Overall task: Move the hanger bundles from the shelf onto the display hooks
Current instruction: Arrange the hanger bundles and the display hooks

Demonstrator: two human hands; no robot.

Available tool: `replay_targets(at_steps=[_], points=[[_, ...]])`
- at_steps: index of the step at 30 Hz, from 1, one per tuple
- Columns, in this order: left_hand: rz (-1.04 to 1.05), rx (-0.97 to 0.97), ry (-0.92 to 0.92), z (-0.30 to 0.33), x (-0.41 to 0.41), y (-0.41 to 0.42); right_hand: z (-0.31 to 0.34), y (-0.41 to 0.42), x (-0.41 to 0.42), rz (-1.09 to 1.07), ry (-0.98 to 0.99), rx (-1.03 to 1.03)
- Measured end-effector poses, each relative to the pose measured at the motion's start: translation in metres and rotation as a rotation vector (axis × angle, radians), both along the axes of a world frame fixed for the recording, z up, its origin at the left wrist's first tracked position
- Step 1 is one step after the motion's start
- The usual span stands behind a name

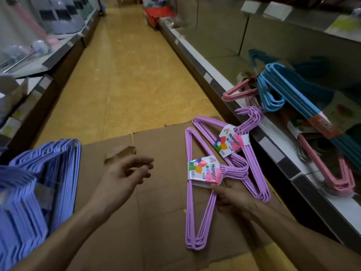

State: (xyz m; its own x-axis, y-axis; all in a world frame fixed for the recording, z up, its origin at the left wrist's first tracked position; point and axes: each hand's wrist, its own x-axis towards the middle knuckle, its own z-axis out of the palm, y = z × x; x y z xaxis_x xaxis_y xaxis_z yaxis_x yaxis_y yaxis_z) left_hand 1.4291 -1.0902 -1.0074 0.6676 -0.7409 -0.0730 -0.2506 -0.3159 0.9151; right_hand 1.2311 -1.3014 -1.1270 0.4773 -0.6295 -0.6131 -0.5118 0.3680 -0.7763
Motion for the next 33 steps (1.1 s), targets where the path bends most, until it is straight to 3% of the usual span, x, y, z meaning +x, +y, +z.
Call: replay_targets(at_steps=[4, 11, 15, 18, 22, 24, 33], points=[[0.060, -0.008, 0.066, -0.011, -0.017, -0.023, -0.012, -0.001, 0.017, -0.080, 0.054, 0.041], [-0.006, 0.064, 0.075, -0.015, -0.025, -0.067, -0.013, -0.002, 0.030, -0.217, 0.132, 0.088], [-0.016, 0.077, 0.124, -0.035, -0.028, -0.067, -0.003, 0.003, 0.036, -0.285, -0.007, 0.352], [-0.055, 0.133, 0.109, -0.046, -0.028, -0.071, 0.010, 0.013, 0.039, -0.273, -0.097, 0.471], [-0.058, 0.072, 0.165, -0.044, -0.030, -0.090, 0.019, 0.025, 0.037, -0.243, -0.252, 0.646], [-0.120, 0.065, 0.103, -0.043, -0.031, -0.097, 0.015, 0.030, 0.036, -0.215, -0.292, 0.673], [-0.281, 0.024, -0.304, -0.033, -0.025, -0.128, 0.025, 0.043, 0.039, -0.006, -0.265, 0.203]])
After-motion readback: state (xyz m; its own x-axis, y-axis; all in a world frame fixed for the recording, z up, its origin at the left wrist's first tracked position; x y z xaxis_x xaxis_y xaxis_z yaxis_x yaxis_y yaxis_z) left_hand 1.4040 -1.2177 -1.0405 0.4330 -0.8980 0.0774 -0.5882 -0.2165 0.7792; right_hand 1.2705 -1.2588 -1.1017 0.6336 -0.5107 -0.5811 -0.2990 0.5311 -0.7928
